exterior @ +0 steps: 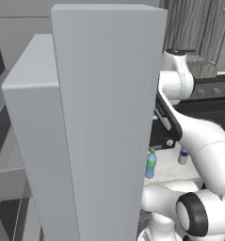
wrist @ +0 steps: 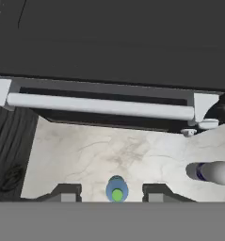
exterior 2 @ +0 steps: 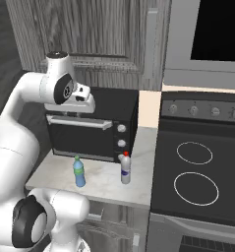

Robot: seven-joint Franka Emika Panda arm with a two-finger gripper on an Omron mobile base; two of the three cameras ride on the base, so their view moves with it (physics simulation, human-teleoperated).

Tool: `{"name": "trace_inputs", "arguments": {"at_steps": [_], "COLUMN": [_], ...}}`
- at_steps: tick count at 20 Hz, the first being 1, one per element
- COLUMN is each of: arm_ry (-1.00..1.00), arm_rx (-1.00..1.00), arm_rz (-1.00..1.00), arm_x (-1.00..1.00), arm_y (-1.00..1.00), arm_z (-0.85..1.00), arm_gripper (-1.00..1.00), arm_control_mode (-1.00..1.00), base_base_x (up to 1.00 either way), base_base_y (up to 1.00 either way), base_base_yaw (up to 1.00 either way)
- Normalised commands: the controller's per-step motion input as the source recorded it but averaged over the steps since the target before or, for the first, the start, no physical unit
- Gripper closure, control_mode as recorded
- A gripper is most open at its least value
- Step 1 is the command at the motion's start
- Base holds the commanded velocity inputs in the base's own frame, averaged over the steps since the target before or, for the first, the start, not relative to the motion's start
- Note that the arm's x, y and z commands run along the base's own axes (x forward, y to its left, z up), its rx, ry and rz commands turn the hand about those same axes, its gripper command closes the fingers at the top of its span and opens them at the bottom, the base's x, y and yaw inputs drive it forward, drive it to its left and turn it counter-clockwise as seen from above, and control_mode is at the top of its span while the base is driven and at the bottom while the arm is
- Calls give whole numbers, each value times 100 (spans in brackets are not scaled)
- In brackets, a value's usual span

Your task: Take the bottled waters from the counter and place them in the freezer to freeze. Close the freezer door after placing the bottles.

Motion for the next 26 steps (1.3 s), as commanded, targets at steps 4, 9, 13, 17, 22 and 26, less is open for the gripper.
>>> {"name": "trace_inputs", "arguments": {"at_steps": [4, 9, 13, 17, 22, 26], "arm_ry": [-2, -16, -14, -12, -12, -11], "arm_rx": [0, 0, 7, 0, 1, 5], "arm_rz": [0, -2, -8, 12, 32, 34], "arm_x": [-33, -100, -78, -36, -38, -36], "arm_y": [9, 0, -22, -55, -86, -95], "arm_z": [-15, -21, -10, -3, -7, 0], "arm_gripper": [-100, -100, -100, -100, -100, -100], "arm_control_mode": [-100, -100, -100, -100, -100, -100], "base_base_x": [0, 0, 0, 0, 0, 0], "base_base_y": [0, 0, 0, 0, 0, 0], "base_base_yaw": [0, 0, 0, 0, 0, 0]}}
